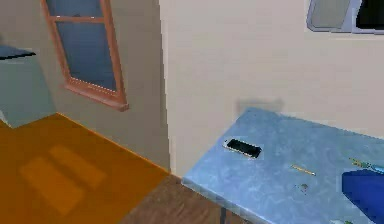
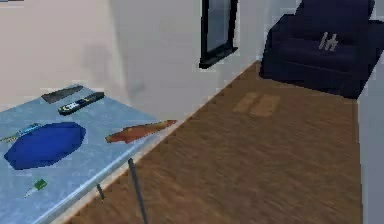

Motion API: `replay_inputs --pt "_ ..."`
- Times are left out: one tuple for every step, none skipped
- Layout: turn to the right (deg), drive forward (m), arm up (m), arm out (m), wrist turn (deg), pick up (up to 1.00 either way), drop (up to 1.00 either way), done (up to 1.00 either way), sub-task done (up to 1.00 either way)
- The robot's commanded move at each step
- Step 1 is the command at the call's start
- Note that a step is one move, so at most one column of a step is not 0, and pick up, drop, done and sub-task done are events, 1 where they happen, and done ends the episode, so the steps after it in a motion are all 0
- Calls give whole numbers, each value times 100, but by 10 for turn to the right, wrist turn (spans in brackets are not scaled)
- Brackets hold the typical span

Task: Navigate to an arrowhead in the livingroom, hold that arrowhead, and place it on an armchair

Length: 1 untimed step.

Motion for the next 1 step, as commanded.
replay_inputs --pt "-210 0 0 0 0 0 0 0 0"
